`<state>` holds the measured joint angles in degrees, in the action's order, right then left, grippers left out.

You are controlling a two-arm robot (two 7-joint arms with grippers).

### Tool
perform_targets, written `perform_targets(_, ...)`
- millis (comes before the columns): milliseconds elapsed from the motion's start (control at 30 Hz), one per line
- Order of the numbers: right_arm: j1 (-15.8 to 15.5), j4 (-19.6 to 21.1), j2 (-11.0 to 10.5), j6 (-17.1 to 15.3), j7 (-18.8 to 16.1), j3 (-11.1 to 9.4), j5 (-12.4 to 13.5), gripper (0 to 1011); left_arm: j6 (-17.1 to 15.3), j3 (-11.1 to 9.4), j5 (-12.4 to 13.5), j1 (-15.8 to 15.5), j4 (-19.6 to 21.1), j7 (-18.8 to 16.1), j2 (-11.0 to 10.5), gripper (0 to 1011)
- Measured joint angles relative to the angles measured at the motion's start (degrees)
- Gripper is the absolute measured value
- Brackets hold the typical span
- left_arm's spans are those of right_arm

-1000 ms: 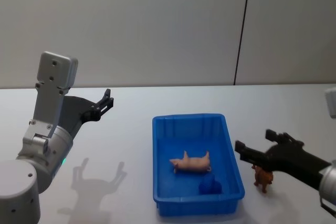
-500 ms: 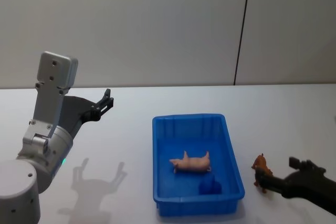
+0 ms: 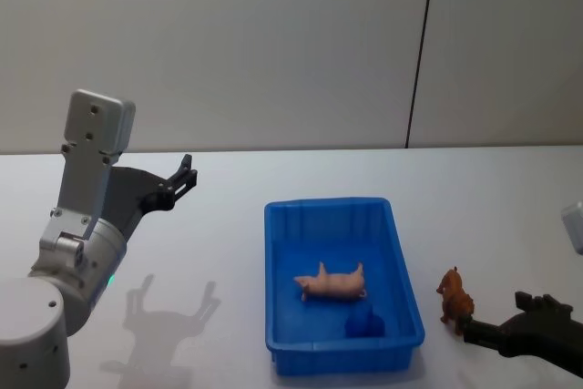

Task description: Pick up the two dolls from the table and place them into the box.

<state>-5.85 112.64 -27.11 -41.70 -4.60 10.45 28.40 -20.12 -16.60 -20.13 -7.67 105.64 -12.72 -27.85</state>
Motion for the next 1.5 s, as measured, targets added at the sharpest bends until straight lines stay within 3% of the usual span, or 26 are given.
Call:
perform_targets(433,3.6,-4.5,1.6,-2.4,-2.4,2.1,-5.0,1001,0.0,0.0,0.0,0.0,0.0,0.0,0.0,1001)
perform_targets(833,7.8,-10.0,4.0,-2.3,-5.6,4.3,-10.4,1001,0.0,0.0,0.0,0.0,0.0,0.0,0.0,1001)
perform_targets(1500,12.8,-17.7,7.7,-1.7,-8.5,6.5,-14.9,979,0.0,0.0,0.0,0.0,0.0,0.0,0.0,1001)
